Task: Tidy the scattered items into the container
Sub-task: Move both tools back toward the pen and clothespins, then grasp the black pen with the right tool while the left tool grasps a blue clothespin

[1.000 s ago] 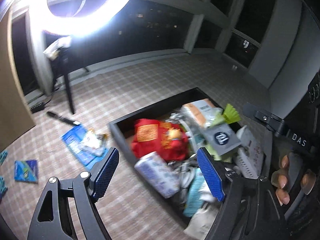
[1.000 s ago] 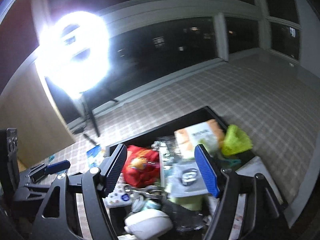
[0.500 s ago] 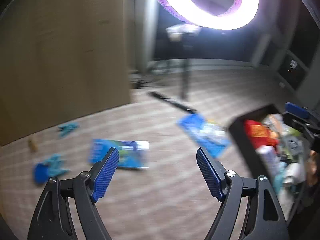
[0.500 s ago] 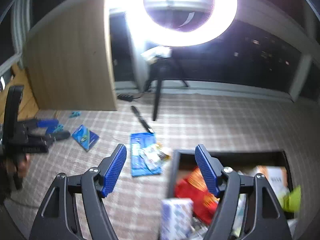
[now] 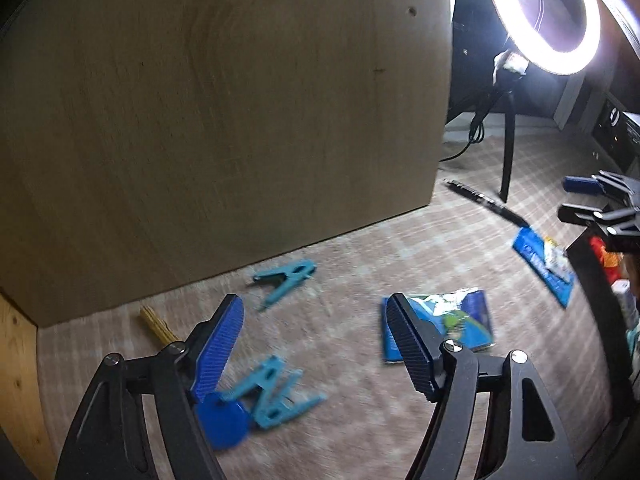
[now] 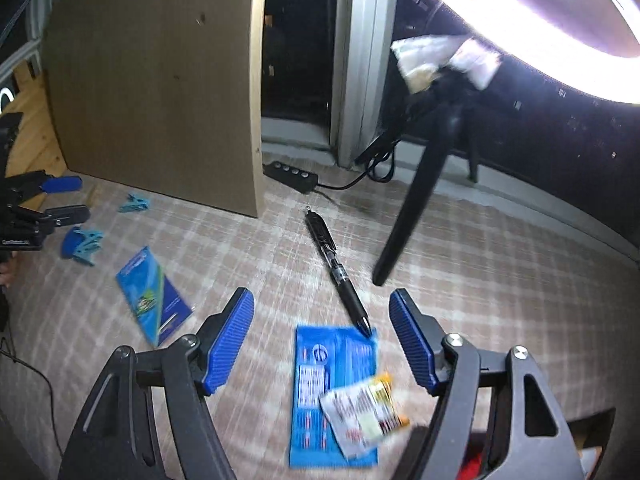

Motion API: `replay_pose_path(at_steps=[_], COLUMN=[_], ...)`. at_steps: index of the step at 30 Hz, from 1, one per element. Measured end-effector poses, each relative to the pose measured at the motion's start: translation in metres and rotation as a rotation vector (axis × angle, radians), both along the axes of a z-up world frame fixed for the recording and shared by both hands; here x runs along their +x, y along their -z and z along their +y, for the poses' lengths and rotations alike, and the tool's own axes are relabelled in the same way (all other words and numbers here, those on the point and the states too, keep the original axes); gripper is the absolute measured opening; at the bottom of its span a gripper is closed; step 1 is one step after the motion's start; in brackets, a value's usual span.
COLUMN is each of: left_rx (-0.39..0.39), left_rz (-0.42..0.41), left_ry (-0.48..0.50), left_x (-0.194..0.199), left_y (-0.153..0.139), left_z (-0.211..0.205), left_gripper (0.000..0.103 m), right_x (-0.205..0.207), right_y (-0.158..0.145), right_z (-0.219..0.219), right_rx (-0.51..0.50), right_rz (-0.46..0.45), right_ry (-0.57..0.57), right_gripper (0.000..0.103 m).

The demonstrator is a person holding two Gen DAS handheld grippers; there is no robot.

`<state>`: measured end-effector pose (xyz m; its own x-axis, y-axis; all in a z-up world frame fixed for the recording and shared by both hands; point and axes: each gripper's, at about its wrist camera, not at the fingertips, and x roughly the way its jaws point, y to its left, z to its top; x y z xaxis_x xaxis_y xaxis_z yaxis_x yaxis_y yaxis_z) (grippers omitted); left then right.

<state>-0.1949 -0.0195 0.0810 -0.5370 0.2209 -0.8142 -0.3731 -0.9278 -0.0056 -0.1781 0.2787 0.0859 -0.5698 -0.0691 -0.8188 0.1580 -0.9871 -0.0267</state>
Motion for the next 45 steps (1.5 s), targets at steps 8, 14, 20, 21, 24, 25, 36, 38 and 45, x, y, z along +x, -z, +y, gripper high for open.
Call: replay_pose_path(at_steps=[8, 14, 20, 21, 24, 25, 36, 38, 45], left_rx=[-0.053, -0.056, -0.052, -0.055, -0.059, -0.063, -0.042, -0.045, -0.033], left_rz=[-0.01, -0.036, -0.053, -0.058, -0.081, -0.086, -0.102, -0.1, -0.107], left_ry=[0.068, 0.099, 0.134, 0.137, 0.155, 0.158, 0.185, 0.187, 0.157], left_x=[-0.027, -0.048, -0.062, -0.064, -0.07, -0.071, -0.061, -0.057, -0.047], left_y=[0.026, 0.043, 0.055, 0.058, 0.067, 0.069, 0.067, 0.066, 0.064], left_z=[0.0, 0.004, 0.01, 0.011, 0.015, 0.016, 0.018, 0.019, 0.022], left_gripper=[0.071, 0.07, 0.069, 0.067, 0.063, 0.06, 0.032, 0.027, 0.026], right_x=[-0.032, -0.053, -0.068, -0.07, -0.074, -0.076, -0.072, -0.07, -0.065], right_y=[0.028, 0.04, 0.049, 0.051, 0.057, 0.059, 0.05, 0.049, 0.041], right_z=[-0.001, -0.006, -0.001, 0.0, 0.002, 0.003, -0.002, -0.003, 0.006], right_rx=[-0.011, -0.008, -0.042, -0.045, -0.055, -0.056, -0.052, -0.027, -0.091], right_rz=[-0.066, -0.095, -0.116, -0.121, -0.14, -0.143, -0.147, -0.141, -0.153], right_ry=[-0.004, -0.026, -0.018, -0.019, -0.022, -0.021, -0.044, -0.037, 0.005], right_gripper=[0.065, 0.055, 0.055, 0.055, 0.055, 0.055, 0.028, 0.021, 0.011])
